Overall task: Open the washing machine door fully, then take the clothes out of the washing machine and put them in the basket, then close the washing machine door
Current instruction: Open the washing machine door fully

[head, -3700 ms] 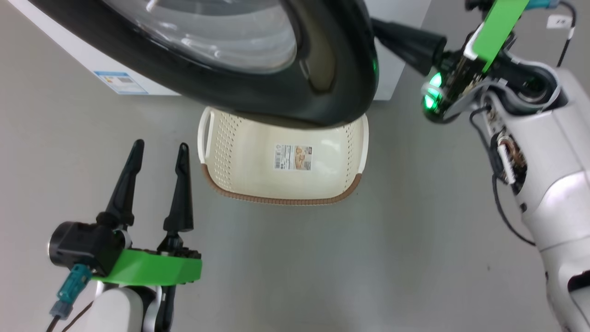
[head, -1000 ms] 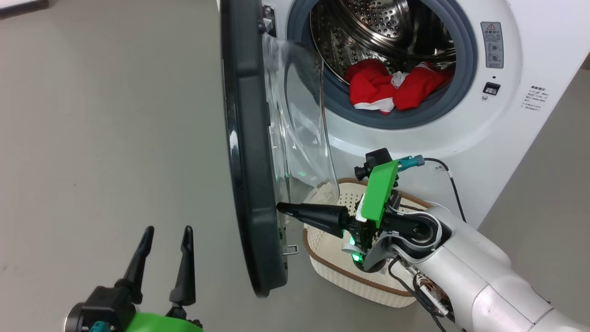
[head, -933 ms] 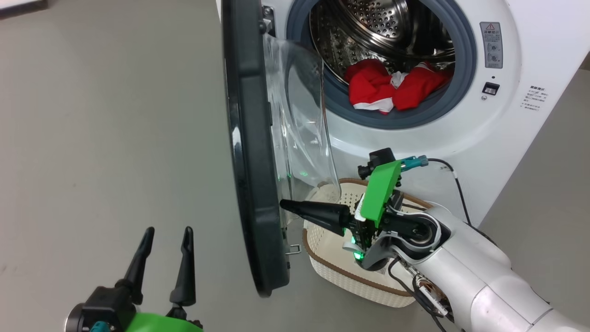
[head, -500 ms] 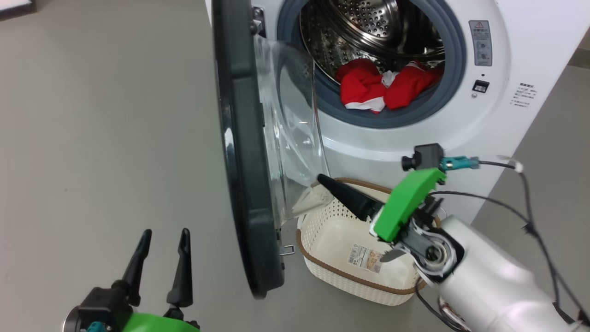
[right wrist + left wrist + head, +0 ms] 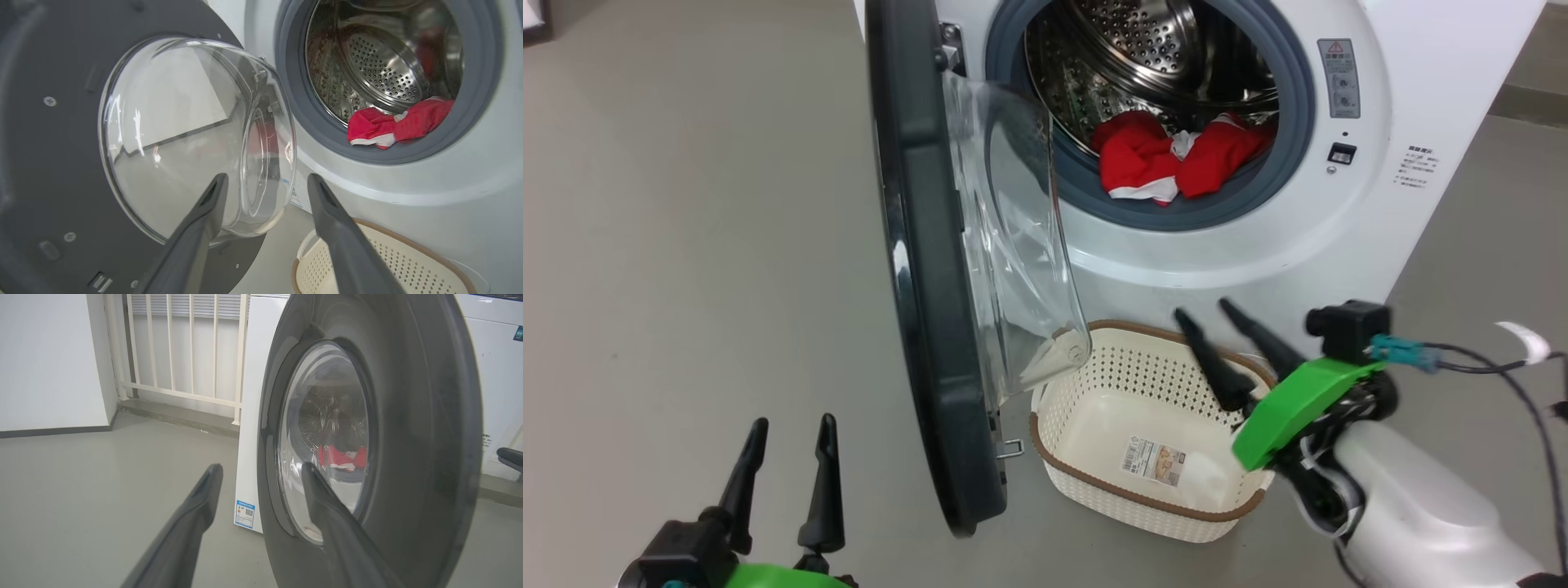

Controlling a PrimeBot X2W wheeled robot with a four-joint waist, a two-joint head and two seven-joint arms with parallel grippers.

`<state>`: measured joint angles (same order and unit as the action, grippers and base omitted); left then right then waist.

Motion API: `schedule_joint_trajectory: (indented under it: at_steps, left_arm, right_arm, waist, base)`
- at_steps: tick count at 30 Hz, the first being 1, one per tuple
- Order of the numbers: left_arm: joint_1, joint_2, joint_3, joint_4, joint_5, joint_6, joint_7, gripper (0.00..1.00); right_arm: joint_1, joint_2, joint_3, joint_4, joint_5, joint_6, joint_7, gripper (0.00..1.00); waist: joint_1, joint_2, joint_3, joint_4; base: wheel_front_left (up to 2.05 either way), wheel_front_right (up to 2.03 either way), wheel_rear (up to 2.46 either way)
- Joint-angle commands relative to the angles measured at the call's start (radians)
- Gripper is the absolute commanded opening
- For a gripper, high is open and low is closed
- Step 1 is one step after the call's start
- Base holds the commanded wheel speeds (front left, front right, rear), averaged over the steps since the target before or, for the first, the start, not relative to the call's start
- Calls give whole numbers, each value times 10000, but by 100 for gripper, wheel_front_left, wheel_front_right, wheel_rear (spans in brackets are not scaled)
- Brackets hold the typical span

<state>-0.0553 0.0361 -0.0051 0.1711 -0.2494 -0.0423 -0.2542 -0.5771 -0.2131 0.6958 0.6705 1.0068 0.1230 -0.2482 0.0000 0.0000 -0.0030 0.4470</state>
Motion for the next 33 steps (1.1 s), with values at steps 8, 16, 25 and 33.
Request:
schedule_joint_trajectory:
  at_steps: [8, 16, 25, 33]
  left_arm:
    - [-84, 141, 326, -422, 107, -40, -76, 100]
    - [-76, 141, 217, -431, 107, 1, -76, 100]
    - [49, 141, 207, -420, 242, 13, -76, 100]
    - [83, 141, 234, -356, 333, -29, -76, 100]
  right_arm:
    - [1791, 796, -4226, -1420, -5060, 77, -133, 100]
    - [3259, 1482, -5959, -2844, -7465, 77, -134, 100]
    - [4079, 1622, -6294, -3219, -7651, 77, -135, 100]
    - [4120, 1627, -6205, -3192, -7440, 77, -135, 100]
  waist:
    - [0, 0, 12, -112]
    - [0, 0, -64, -52]
    - [0, 0, -141, -179]
    - [0, 0, -218, -270]
  base:
    - [0, 0, 0]
    - [0, 0, 0]
    - [0, 0, 0]
    - [0, 0, 0]
